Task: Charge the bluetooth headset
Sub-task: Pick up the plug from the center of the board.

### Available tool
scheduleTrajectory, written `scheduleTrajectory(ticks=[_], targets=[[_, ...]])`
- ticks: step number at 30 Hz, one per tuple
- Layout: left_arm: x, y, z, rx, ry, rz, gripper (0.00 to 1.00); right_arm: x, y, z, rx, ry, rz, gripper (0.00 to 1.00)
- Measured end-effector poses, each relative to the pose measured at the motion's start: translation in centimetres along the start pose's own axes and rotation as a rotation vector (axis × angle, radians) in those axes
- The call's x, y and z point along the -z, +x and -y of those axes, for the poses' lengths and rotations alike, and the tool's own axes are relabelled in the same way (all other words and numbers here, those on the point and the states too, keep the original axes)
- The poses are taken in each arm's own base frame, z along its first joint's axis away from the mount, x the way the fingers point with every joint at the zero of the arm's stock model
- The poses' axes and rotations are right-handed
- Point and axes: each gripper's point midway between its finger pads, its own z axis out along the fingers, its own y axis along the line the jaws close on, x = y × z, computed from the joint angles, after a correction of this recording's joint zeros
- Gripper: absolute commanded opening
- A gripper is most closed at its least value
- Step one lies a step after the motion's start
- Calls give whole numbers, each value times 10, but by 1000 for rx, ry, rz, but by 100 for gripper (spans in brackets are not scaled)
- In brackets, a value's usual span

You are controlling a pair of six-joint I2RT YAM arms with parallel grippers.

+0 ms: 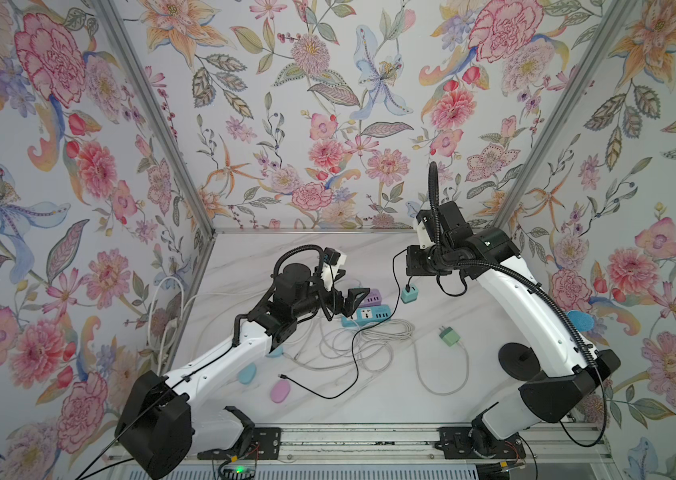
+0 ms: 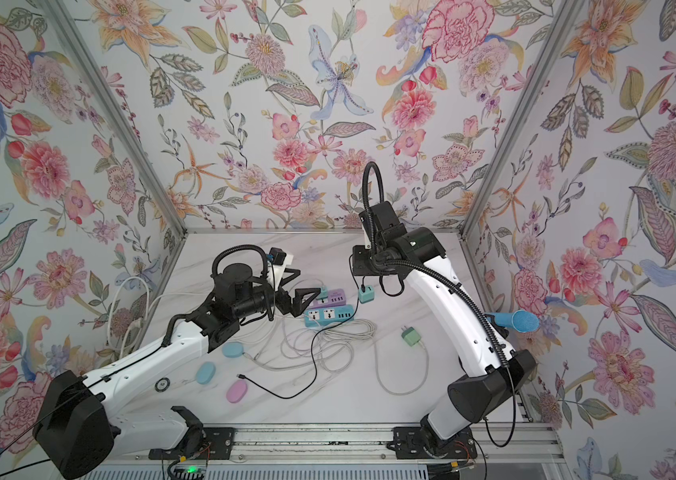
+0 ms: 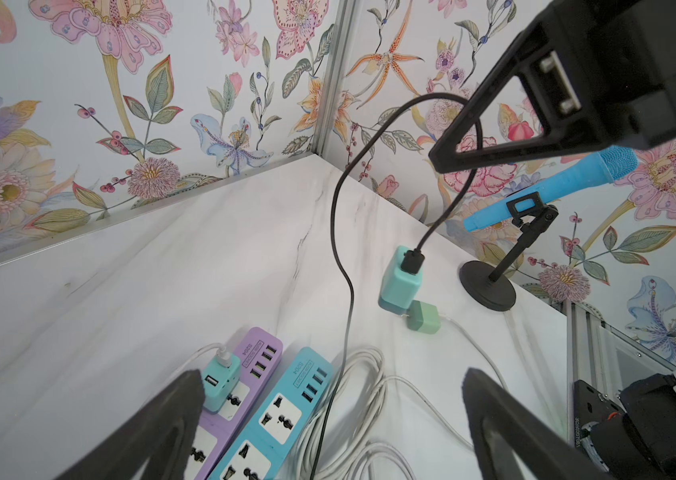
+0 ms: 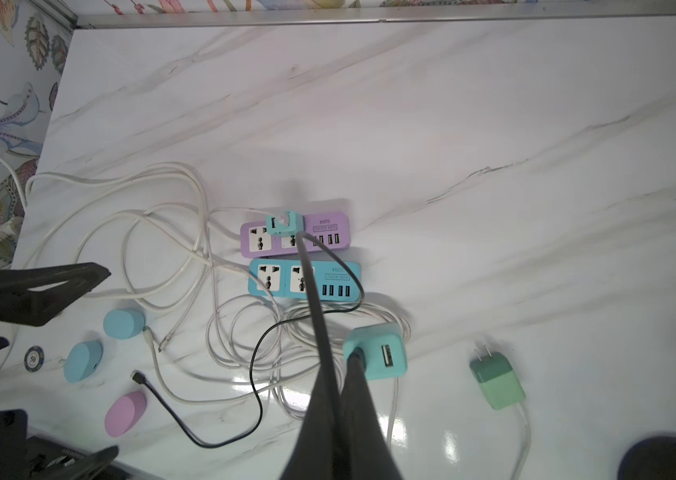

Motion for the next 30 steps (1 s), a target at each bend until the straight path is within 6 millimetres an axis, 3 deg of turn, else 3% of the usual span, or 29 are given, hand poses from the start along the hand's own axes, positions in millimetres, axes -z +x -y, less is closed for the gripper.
scheduleTrajectory(ticks=[8,13,18,24,30], targets=[[0,1,6,-2,31,-5,100,-2,15,-55,-6,-192,-80,0],[0,1,13,-22,53,-6,100,5,-9,-82,-20,-287,-47,0],[8,2,10,-70,8,15,100,23,-34,-104,-27,-384,11,0],[21,-5,-6,-176,-109,71,100,45,-48,-120,-27,-475,47,0],[24,-17,-11,-258,-156,130,94,48,-46,-126,-37,-509,30,0]])
